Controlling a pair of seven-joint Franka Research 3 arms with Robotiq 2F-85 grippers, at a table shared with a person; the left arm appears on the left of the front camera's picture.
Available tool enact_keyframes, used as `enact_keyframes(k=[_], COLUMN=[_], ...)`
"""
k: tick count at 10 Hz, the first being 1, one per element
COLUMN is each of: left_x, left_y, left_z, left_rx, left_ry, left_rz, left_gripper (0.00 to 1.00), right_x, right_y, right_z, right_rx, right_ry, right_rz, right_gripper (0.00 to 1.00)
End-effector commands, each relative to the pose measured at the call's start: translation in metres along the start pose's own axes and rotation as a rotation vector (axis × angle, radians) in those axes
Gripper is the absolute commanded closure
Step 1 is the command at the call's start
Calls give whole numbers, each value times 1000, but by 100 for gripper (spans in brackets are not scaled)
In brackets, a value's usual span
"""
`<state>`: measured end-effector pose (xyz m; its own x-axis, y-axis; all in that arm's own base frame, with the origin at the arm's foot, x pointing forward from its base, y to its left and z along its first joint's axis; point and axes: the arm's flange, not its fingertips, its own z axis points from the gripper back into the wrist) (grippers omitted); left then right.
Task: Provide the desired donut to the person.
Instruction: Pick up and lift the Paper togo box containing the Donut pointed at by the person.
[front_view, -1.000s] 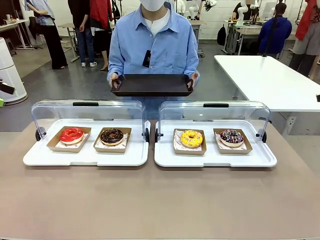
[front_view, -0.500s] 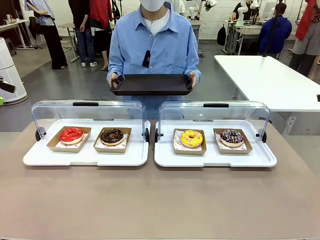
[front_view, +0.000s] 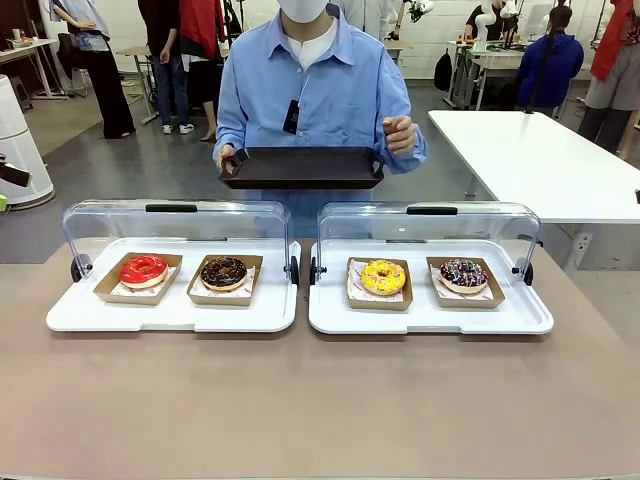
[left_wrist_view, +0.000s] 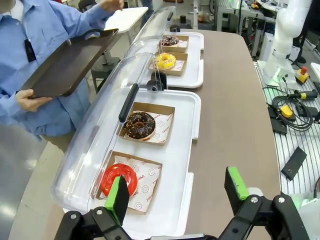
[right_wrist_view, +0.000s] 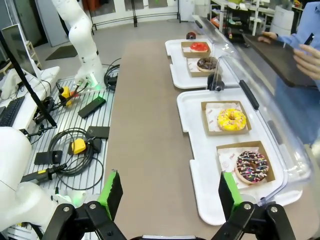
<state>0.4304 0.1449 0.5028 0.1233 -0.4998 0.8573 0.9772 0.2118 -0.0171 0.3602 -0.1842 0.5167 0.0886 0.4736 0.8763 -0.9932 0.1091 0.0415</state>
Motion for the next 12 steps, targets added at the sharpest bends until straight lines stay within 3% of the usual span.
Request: enact_keyframes(k=[1,12], left_x=[-1,-1], left_y=[1,1], left_z=[0,0], left_rx=[10,10], left_ry=[13,13], left_rz=[4,4], left_gripper=[0,0], right_x=[-1,-1], right_y=[-1,-1], right_z=[0,0], right_rx=[3,3], right_ry=[-9,-9], right_rz=[2,2], right_gripper=[0,0])
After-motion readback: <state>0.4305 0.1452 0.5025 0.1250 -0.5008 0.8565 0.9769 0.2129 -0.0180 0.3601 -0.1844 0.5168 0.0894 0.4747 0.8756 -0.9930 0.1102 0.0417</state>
